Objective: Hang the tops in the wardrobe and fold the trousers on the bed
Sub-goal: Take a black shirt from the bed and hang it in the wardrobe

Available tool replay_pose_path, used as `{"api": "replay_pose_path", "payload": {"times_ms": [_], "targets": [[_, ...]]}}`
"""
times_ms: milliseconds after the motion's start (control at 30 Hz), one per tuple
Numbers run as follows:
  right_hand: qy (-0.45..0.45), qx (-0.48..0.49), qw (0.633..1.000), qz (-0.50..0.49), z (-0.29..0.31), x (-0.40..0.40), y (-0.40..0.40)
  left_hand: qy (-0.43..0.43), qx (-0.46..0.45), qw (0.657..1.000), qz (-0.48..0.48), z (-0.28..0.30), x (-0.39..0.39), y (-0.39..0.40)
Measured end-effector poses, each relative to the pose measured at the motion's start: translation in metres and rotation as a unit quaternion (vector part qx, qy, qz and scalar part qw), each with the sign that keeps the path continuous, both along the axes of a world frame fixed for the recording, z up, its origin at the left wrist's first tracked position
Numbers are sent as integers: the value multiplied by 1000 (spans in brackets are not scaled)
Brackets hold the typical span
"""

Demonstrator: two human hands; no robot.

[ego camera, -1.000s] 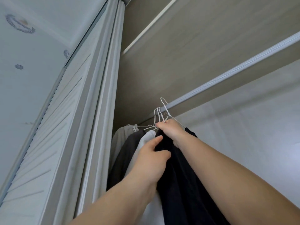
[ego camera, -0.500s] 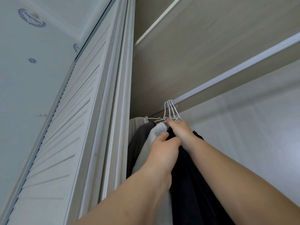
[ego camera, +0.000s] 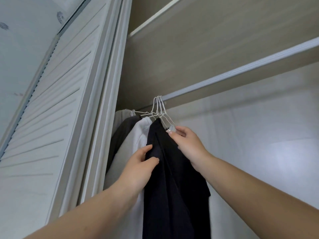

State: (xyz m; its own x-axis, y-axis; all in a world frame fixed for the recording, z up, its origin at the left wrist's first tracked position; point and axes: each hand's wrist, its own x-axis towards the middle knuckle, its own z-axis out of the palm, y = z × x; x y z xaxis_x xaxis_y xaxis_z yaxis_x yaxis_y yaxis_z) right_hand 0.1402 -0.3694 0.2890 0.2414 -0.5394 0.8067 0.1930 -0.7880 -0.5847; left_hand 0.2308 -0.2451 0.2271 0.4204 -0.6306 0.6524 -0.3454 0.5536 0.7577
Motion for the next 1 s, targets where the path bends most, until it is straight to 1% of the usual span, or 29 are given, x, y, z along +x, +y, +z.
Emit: {"api": "replay_pose_path", "payload": {"times_ms": [267, 500, 633, 833, 1000], "targets": [[45, 24, 998, 33, -63, -54, 67, 19, 35, 999, -15, -50, -23, 54], [84, 62, 992, 76, -115, -79, 113, 37, 69, 997, 25, -95, -39, 125], [98, 86, 984, 124, -144, -84, 139, 56, 79, 993, 68, -119, -47, 177], [140, 119, 961, 208, -195, -85, 190, 122, 93, 980, 130, -161, -78, 250], [189, 136, 924, 302, -251, -88, 256, 211, 95, 950, 212, -221, -111, 324]]}}
